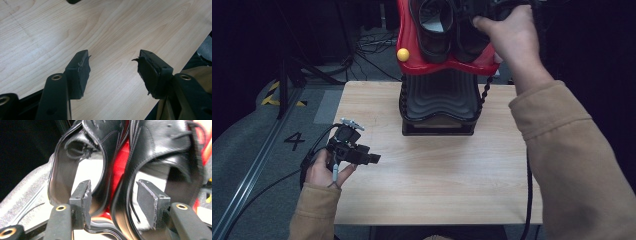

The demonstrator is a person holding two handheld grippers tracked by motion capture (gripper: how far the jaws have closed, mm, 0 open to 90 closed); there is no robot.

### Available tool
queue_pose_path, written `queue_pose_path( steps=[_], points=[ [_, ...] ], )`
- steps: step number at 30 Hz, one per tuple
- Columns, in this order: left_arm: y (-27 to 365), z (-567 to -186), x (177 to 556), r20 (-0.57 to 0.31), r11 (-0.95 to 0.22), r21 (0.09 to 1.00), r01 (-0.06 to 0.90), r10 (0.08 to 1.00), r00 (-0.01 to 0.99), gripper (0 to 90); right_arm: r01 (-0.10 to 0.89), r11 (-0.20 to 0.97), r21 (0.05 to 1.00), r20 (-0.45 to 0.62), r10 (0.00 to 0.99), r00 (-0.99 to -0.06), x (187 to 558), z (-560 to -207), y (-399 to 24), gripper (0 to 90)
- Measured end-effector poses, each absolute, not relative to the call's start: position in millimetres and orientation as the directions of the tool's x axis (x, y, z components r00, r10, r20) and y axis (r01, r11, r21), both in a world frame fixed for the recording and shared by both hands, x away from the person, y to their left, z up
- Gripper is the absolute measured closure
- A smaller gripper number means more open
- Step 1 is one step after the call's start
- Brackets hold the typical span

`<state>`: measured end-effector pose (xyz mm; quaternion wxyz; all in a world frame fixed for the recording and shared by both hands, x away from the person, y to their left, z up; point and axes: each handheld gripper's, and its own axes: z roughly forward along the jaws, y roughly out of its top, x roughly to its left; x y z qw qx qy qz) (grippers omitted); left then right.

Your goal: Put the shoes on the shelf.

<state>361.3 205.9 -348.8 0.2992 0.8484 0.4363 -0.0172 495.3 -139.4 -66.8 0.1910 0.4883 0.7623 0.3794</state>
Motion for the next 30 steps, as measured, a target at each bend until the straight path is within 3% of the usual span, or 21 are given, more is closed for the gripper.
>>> queue_pose_path(
  steps=[11,22,30],
  points=[
    [207,-349,357,-0.285,-0.432,0.489,0.758,0.742,0.607,43.1,0.461,0.385,0.8,-0.023,0.787,-0.617,434,-79,-211,40.9],
    [209,-347,356,-0.277,-0.427,0.495,0.757,0.748,0.603,42.6,0.437,0.442,0.783,-0.068,0.761,-0.646,397,-102,-266,39.2],
    [211,-347,352,-0.27,-0.431,0.493,0.756,0.75,0.604,42.4,0.461,0.46,0.759,-0.031,0.733,-0.68,387,-136,-288,38.1]
  ],
)
